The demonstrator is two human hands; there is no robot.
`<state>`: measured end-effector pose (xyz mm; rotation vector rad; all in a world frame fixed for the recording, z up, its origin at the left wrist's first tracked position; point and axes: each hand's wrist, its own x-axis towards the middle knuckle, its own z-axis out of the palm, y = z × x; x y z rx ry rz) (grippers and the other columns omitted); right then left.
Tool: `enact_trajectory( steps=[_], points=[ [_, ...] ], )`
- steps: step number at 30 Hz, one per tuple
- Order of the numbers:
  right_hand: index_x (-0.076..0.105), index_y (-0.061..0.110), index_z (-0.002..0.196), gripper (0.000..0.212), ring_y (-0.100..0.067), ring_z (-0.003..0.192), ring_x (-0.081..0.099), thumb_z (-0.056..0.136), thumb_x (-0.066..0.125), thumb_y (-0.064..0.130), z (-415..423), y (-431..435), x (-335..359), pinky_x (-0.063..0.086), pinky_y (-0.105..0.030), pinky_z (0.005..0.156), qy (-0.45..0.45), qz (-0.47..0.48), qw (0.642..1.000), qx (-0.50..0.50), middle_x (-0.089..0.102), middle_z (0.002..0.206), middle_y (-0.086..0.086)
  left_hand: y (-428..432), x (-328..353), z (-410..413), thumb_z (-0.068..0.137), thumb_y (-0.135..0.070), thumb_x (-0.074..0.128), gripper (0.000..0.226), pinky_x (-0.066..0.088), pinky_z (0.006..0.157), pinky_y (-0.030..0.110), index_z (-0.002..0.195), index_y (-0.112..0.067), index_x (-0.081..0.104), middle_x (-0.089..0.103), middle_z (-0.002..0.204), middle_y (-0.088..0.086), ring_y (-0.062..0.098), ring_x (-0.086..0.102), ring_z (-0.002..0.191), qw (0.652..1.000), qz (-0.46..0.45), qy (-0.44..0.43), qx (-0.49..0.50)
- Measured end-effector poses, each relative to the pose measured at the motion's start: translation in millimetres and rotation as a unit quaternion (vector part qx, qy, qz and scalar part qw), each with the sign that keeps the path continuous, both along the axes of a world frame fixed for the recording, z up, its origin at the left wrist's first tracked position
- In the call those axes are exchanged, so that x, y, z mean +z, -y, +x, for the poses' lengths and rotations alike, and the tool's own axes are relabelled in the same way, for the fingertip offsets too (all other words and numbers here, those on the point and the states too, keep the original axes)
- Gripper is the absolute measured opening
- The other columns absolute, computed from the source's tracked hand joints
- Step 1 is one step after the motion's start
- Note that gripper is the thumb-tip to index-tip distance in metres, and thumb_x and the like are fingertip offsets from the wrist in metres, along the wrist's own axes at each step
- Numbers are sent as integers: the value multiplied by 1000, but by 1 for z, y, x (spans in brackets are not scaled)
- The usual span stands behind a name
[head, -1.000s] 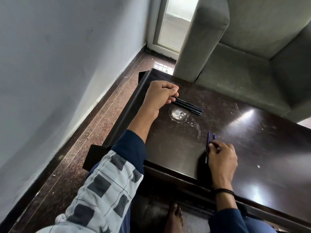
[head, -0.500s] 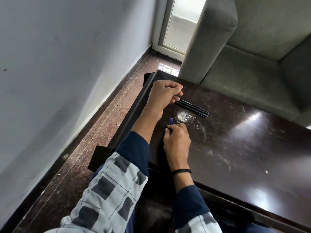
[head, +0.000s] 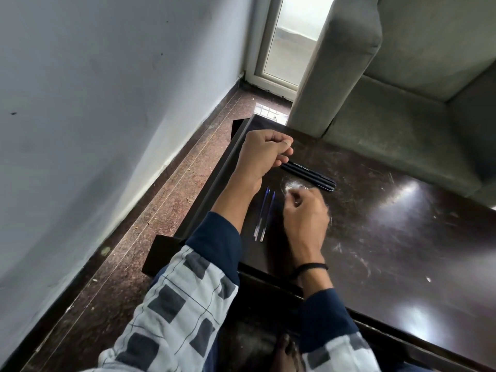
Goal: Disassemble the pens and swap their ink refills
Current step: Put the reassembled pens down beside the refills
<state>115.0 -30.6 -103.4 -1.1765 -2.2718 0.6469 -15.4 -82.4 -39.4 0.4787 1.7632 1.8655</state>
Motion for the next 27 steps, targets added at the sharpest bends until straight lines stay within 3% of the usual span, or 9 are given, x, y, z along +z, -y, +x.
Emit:
enact_trajectory(
  steps=[2, 4, 8, 12, 15, 17, 21, 23, 27],
  points=[
    [77, 11, 112, 18, -24, 98, 64, 98, 67, 18, -2, -32, 7, 44, -30, 81, 30, 49, 998, 23, 66, 113, -5, -1, 0, 1, 97, -9, 67, 11, 53, 60, 14, 101, -8, 77, 77, 84, 7, 8, 66, 65, 1000, 0, -1, 0],
    [73, 8, 125, 28, -31, 112, 59, 99, 66, 17, -12, -66, 13, 46, -34, 92, 90, 76, 991, 70, 64, 124, -7, -1, 0, 1, 97, -9, 67, 12, 53, 60, 14, 103, -6, 77, 77, 85, 8, 7, 66, 64, 1000, -1, -1, 2],
    [61, 15, 143, 40, -31, 133, 46, 103, 59, 24, -41, -117, 17, 43, -47, 109, 227, 75, 961, 137, 55, 146, -2, 0, 1, -1, 97, -9, 66, 13, 53, 61, 15, 104, -6, 77, 77, 85, 8, 7, 66, 65, 1000, -4, 0, 5],
    [64, 22, 140, 38, -31, 131, 49, 102, 61, 25, -53, -135, 12, 43, -49, 107, 264, 72, 947, 169, 60, 142, -2, -2, -3, -2, 96, -10, 68, 10, 56, 64, 18, 100, -11, 77, 77, 84, 4, 7, 68, 66, 1000, -15, -16, 8],
    [68, 25, 135, 34, -33, 125, 56, 101, 61, 21, -53, -139, 7, 46, -50, 102, 241, 64, 953, 174, 65, 132, -4, -7, -8, 2, 90, -17, 75, 8, 59, 79, 29, 92, -25, 76, 76, 83, -6, 8, 72, 76, 989, -90, -114, 0],
    [71, 27, 130, 32, -34, 121, 58, 101, 61, 20, -50, -138, 4, 48, -50, 96, 234, 71, 952, 186, 66, 126, -3, -11, -8, 9, 87, -22, 79, 12, 54, 87, 30, 92, -31, 74, 75, 93, -11, 9, 70, 89, 956, -199, -211, -53],
    [72, 27, 127, 30, -32, 121, 57, 100, 62, 19, -43, -139, 6, 47, -48, 90, 247, 106, 940, 209, 67, 127, -1, -21, -20, 30, 90, -25, 77, 17, 55, 94, 39, 107, -26, 75, 72, 115, -1, 21, 66, 109, 860, -371, -310, -163],
    [73, 27, 125, 29, -31, 121, 57, 99, 62, 18, -36, -142, 8, 49, -49, 92, 251, 109, 936, 221, 67, 127, 0, -24, -28, 37, 91, -23, 74, 23, 55, 89, 40, 114, -22, 72, 69, 120, 2, 25, 62, 114, 824, -407, -347, -188],
    [73, 31, 121, 28, -27, 121, 53, 99, 64, 17, -18, -151, 11, 46, -48, 98, 270, 91, 930, 234, 67, 126, 4, -22, -33, 41, 94, -16, 64, 25, 47, 78, 38, 118, -16, 69, 67, 122, 6, 29, 61, 112, 783, -442, -390, -199]
  ],
)
